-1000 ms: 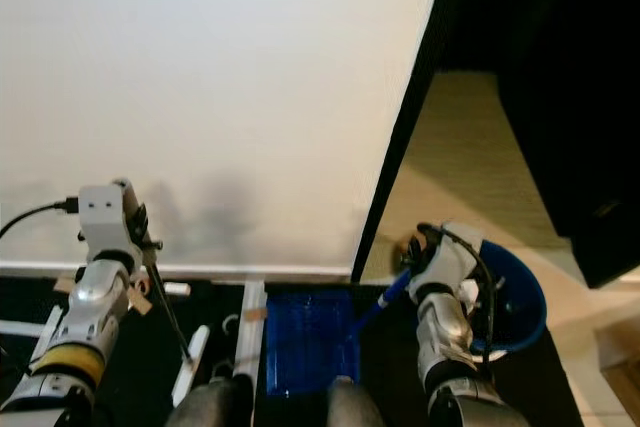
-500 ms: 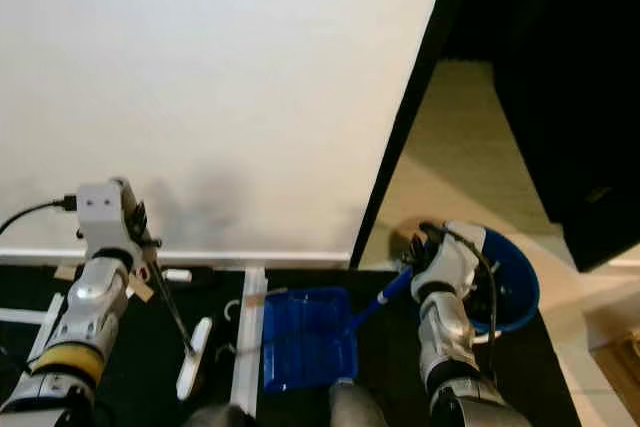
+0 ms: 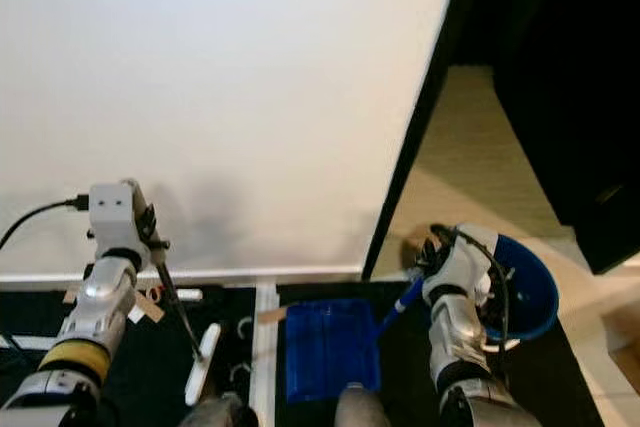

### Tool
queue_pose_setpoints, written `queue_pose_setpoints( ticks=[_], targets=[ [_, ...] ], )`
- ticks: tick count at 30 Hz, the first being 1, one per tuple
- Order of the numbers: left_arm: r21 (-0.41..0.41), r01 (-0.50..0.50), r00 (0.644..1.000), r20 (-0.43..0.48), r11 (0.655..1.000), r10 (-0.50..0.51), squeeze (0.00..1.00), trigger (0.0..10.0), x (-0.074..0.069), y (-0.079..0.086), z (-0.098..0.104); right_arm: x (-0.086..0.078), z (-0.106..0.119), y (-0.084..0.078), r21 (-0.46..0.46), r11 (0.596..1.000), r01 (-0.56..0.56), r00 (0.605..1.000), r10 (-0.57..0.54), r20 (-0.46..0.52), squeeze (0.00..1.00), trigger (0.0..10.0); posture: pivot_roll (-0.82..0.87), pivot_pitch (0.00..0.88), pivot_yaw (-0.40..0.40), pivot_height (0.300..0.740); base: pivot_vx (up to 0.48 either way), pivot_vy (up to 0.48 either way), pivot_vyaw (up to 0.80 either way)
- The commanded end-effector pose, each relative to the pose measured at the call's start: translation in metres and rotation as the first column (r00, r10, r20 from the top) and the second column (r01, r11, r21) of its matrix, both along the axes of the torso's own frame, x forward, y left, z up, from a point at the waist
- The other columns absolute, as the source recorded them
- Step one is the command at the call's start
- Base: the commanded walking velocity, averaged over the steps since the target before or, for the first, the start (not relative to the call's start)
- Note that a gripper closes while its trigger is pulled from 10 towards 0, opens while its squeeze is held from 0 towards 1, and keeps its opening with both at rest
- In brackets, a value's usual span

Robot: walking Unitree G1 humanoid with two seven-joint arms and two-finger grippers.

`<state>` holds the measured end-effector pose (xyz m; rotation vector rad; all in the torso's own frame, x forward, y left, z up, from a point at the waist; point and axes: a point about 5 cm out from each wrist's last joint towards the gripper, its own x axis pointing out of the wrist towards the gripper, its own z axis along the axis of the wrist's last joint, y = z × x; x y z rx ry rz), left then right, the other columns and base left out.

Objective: Sweep floor

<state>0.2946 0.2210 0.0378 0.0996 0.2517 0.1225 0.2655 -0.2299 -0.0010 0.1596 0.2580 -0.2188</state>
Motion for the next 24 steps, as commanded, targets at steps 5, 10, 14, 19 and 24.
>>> queue_pose_setpoints(
  ticks=[5,10,14,19,24],
  targets=[
    [0.055,0.001,1.0,-0.009,0.999,-0.001,0.0,10.0,-0.0003,0.0063,0.001,0.0014,-0.0001,0.0039,0.014,1.0,-0.008,1.0,0.008,0.002,0.0,10.0,0.09,0.0,0.015,0.74,0.0,0.384,0.0],
    [0.055,-0.002,1.0,-0.008,0.999,0.002,0.0,10.0,0.0004,0.0063,0.0015,0.0005,-0.0005,0.0025,0.013,1.0,-0.004,1.0,0.004,0.001,0.0,10.0,0.09,0.0,0.016,0.74,0.0,0.0,0.0],
    [0.056,0.005,1.0,-0.008,0.998,-0.005,0.0,10.0,0.0003,0.0053,0.0016,0.0,-0.0006,0.0018,0.013,1.0,-0.001,1.0,0.001,0.0,0.0,10.0,0.09,0.0,0.017,0.74,0.0,0.0,0.0],
    [0.085,0.014,1.0,0.001,0.996,-0.014,0.0,10.0,0.0017,0.0036,0.0035,0.0001,0.0,0.0003,0.01,1.0,0.003,1.0,-0.003,0.002,0.0,10.0,0.09,0.0,0.015,0.74,0.0,-0.48,0.0],
    [0.071,0.007,1.0,0.003,0.997,-0.007,0.0,10.0,0.002,0.0022,0.0033,0.0005,0.0009,-0.0015,0.008,1.0,0.005,1.0,-0.005,0.004,0.0,10.0,0.08,0.0,0.014,0.74,0.0,-0.48,0.0]
  ],
)
